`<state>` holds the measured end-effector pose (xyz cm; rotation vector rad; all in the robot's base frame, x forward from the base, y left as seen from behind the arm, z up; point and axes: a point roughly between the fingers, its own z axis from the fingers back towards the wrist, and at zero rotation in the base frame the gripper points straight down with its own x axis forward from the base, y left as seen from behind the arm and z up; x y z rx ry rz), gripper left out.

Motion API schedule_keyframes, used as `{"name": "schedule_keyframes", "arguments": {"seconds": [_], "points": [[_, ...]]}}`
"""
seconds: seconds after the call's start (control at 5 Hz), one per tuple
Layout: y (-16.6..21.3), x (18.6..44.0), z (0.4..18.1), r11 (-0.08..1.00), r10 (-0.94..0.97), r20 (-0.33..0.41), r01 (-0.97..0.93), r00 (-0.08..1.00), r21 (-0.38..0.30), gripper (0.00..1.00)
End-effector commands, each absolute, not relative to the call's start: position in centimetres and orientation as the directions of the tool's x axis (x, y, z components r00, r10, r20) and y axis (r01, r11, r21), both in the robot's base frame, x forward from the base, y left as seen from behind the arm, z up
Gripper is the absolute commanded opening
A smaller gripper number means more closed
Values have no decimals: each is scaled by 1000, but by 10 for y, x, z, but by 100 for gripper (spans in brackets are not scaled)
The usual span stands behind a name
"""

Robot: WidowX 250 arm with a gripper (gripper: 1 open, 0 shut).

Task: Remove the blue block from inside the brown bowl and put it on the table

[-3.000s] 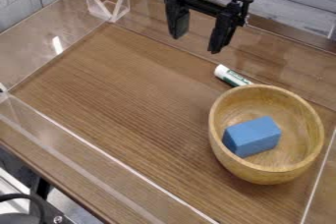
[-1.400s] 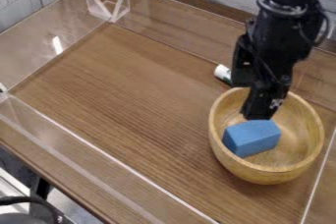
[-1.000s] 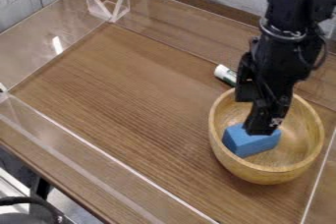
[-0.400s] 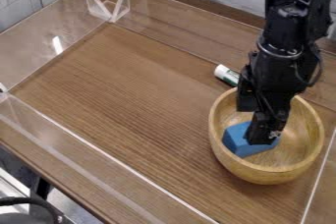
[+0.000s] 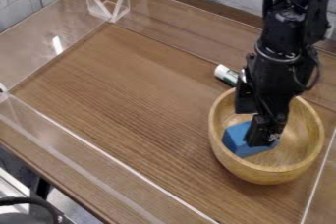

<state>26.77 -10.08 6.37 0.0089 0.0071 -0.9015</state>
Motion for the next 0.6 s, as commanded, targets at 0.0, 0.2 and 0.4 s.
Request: {"name": "schedule_keyframes", "arguments": {"seconds": [0.0, 0.2, 0.4], "points": [[-102, 274, 78, 627, -779, 44, 777, 626, 42, 100], [-102, 274, 77, 635, -772, 53, 771, 633, 50, 100], [-102, 275, 76, 640, -768, 61, 766, 637, 57, 100]]}}
